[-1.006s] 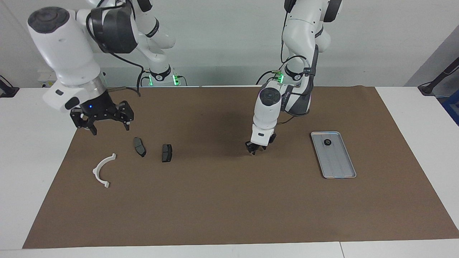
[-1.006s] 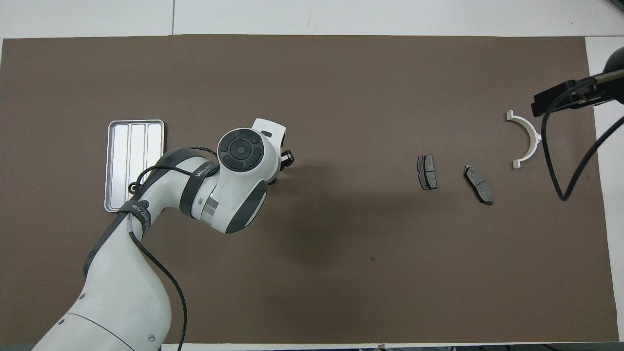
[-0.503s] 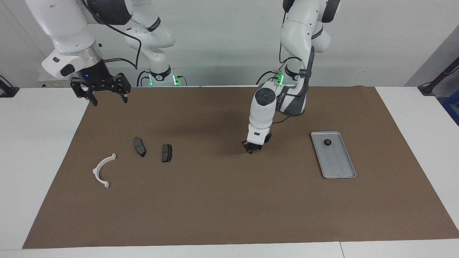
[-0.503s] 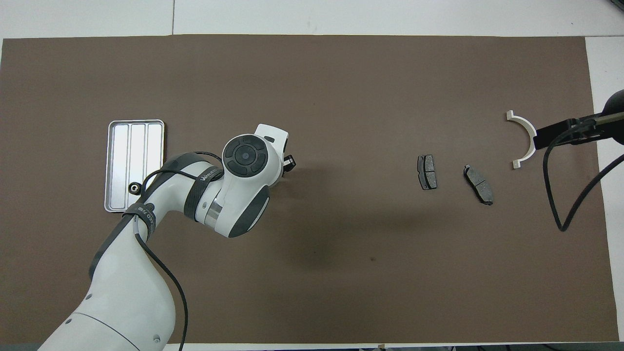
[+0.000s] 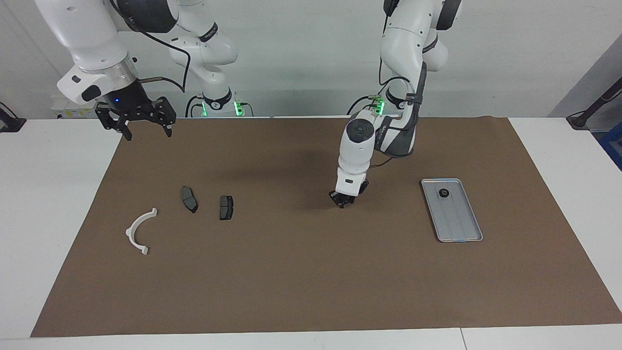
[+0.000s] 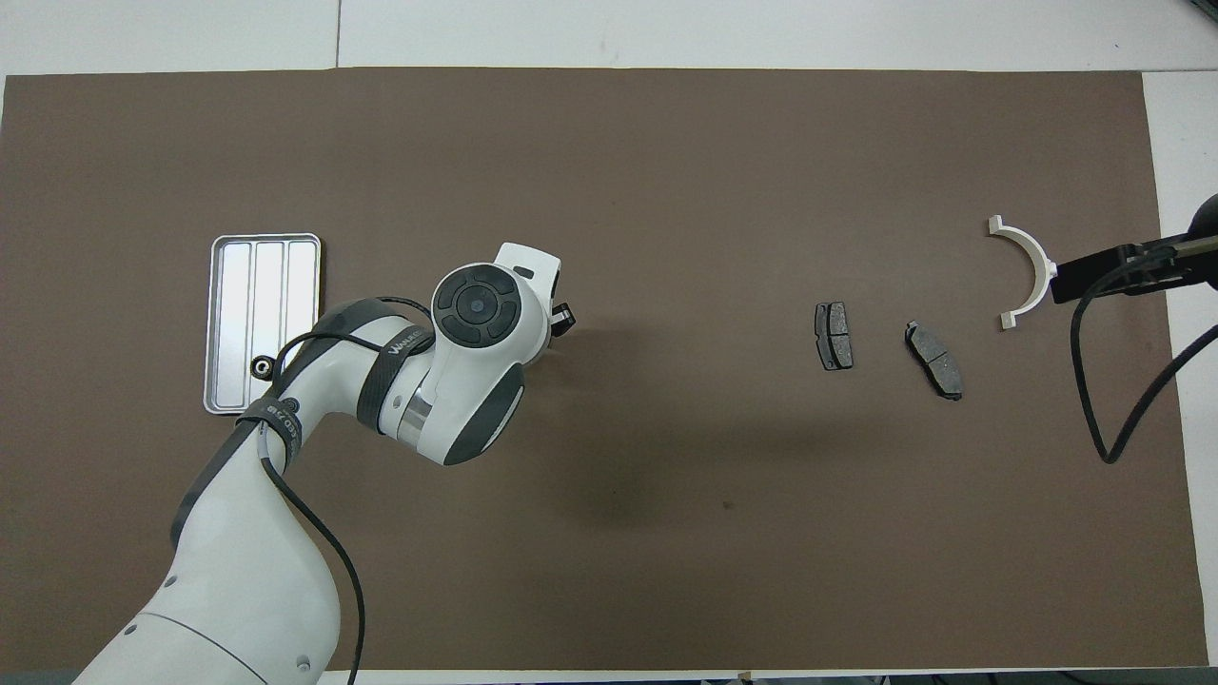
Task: Pick bearing gear from pile to tray
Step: 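Carry the second gear over the tray with the left gripper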
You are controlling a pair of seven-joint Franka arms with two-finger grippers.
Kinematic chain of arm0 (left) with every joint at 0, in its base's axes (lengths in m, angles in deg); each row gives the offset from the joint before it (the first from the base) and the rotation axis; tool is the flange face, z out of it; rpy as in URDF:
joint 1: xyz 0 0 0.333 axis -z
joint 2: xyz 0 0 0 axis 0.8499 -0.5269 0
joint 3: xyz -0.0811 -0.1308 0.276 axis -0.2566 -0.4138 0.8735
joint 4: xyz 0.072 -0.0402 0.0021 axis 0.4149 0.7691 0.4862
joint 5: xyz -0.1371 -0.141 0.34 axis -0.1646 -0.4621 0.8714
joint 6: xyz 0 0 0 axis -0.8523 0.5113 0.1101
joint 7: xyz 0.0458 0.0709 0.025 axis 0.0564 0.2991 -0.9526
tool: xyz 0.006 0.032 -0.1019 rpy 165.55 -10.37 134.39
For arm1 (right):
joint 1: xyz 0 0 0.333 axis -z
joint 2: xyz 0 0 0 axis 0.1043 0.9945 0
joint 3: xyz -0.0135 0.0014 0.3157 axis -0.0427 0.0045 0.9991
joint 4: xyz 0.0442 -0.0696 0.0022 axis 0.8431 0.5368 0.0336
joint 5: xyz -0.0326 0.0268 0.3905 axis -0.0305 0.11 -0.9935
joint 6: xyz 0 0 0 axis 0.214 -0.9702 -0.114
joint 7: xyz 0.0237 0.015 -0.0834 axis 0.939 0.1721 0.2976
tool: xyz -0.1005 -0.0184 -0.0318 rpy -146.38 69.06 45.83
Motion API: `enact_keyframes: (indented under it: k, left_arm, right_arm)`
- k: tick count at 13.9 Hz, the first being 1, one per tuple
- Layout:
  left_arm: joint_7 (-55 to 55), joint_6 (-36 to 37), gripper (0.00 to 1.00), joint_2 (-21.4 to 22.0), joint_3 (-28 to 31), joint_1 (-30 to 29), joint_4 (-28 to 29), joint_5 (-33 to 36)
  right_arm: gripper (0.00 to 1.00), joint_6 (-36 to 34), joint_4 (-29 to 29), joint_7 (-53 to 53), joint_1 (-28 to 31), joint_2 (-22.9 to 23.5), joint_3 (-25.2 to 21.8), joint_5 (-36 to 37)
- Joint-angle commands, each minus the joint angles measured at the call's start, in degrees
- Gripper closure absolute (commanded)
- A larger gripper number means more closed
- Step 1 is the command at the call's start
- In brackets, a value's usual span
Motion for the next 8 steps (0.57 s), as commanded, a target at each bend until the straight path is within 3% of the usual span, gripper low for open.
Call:
enact_keyframes:
  k: [1,4,8]
  left_arm:
    - [-0.9,-1.2,0.83,-0.1,0.4,0.2,2.3,0.9]
    - [-0.9,1.1,0.97,-0.1,0.8,-0.1,0.9,0.9]
    - [2.7,4.8,1.0,0.4,0.9,-5.9,-2.4,0.9]
  right_arm:
    - [0.0,-0.4,2.0,0.9,0.6,-2.1,0.0,-1.3]
    - [0.0,-0.8,2.0,0.9,0.6,-2.3,0.0,-1.3]
    - [0.0,-2.9,1.9,0.7,0.2,-2.6,-0.1,-1.3]
